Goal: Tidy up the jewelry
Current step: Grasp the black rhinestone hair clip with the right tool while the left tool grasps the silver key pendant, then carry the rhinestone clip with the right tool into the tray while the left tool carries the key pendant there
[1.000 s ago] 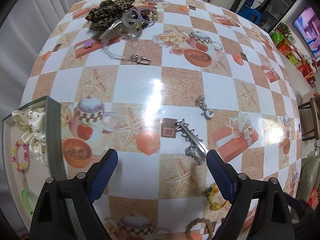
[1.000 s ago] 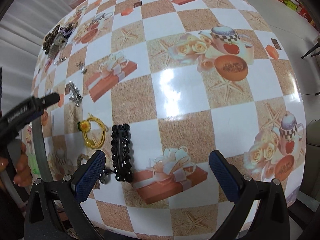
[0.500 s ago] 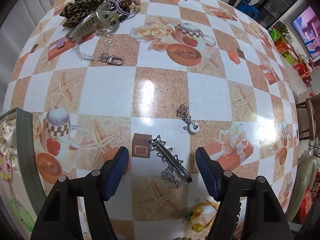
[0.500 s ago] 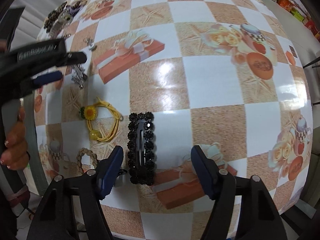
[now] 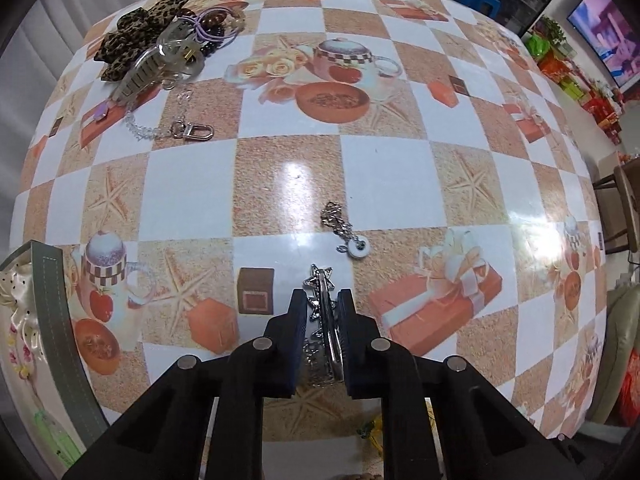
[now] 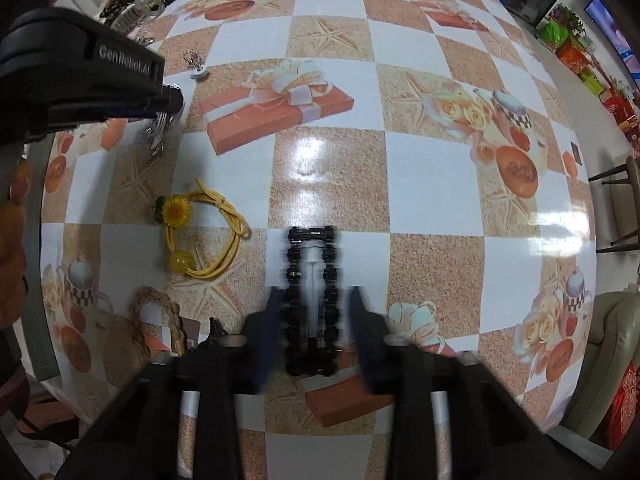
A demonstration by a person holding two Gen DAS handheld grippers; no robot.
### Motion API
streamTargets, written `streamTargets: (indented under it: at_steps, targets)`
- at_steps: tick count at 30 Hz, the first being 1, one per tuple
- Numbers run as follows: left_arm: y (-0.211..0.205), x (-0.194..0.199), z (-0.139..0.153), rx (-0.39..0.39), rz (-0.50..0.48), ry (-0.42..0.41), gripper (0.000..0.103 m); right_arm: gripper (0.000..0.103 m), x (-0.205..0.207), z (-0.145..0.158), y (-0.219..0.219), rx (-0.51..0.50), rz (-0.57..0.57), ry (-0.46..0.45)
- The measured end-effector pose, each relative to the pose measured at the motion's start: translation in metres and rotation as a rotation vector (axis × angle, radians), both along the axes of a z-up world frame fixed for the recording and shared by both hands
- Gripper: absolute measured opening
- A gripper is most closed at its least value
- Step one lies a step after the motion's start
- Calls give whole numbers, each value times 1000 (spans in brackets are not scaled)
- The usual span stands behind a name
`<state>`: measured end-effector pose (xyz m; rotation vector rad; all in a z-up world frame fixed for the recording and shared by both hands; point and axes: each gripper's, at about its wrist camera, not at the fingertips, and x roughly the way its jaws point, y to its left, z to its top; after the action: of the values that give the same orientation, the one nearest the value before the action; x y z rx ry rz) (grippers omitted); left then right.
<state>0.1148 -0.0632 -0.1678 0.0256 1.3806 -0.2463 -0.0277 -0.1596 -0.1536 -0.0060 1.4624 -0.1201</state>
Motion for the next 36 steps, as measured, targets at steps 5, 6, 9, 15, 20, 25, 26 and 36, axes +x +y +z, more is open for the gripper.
streamTargets:
  at_steps: [5, 6, 9, 15, 20, 25, 26, 36]
  targets:
    - [8, -3, 11, -46, 0, -26, 17, 32, 6, 4, -16, 86, -45, -15]
    - [10, -4, 14, -54, 2, -31, 17, 32, 6, 6, -23, 125, -70, -22]
    - [21, -7, 23, -80, 14, -45, 17, 32, 7, 14, -39, 186, -110, -55]
    - [46, -14, 43, -123, 45, -72, 17, 32, 11, 31, -59, 266, -151, -103]
    - [66, -21, 57, -139, 66, -85, 17, 32, 15, 41, -72, 301, -173, -131]
    - [82, -32, 65, -140, 84, -91, 17, 32, 20, 44, -65, 309, -163, -148]
    - [85, -34, 66, -140, 89, -92, 17, 32, 21, 46, -63, 310, -158, -150]
    - [119, -53, 77, -146, 149, -107, 17, 32, 32, 63, -34, 328, -94, -173]
